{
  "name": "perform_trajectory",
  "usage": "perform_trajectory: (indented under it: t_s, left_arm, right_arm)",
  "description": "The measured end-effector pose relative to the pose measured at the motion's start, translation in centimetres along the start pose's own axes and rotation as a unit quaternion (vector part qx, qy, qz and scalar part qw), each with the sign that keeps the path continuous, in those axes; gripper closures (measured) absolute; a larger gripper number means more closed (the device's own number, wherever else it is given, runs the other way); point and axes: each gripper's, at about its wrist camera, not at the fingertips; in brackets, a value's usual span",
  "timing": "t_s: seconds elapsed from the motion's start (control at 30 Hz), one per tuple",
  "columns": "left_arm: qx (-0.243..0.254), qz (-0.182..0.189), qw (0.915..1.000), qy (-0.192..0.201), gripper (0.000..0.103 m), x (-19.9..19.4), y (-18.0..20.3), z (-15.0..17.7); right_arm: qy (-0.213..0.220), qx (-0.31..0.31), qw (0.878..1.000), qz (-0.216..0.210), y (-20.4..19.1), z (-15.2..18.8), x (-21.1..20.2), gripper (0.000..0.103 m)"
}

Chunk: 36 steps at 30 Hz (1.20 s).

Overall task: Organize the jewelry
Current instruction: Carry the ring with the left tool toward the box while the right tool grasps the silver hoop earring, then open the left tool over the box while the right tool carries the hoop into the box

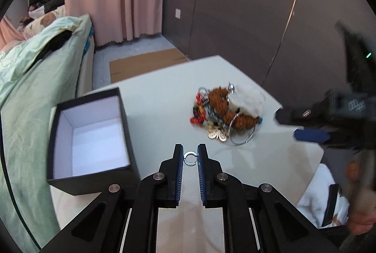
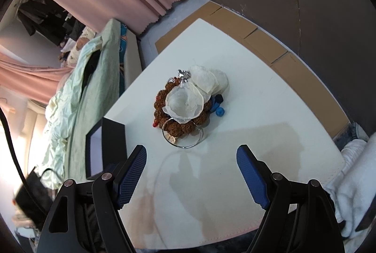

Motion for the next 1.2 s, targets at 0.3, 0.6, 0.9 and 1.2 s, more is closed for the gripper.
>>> perform_trajectory:
  t_s: [0.3, 0.6, 0.9, 1.2]
  left_arm:
    - [-0.036, -0.005, 0.9985, 0.041, 0.090, -3.6, -3.0, -1.2]
    - [-0.068, -0.023, 0.9954, 0.064, 0.090, -5.6, -6.4, -1.6]
    - [-0.081, -0.045, 0.9935, 0.065, 0.090, -5.3, -8.2, -1.7]
    - [-0.098, -0.044, 0.9929, 0.051, 0.090, -4.8, -8.8, -1.7]
  right_arm:
    - [-0.008, -0.012, 0.999, 0.029, -2.0, -0.3, 2.7, 0.023]
    - [0.000, -0.036, 0.998, 0.055, -3.8, -0.3, 3.9, 0.023]
    - [0.004, -0.052, 0.993, 0.105, -4.5, 0.2, 5.4, 0.025]
    - [-0.003, -0.046, 0.996, 0.074, -4.5, 1.4, 4.0, 0.053]
Point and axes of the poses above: each gripper's, at about its wrist camera, not at the fingertips, and x roughly the way its jaws point, y to its right, z to its underside, and after that the axes turned 9 degrees about z, right-handed
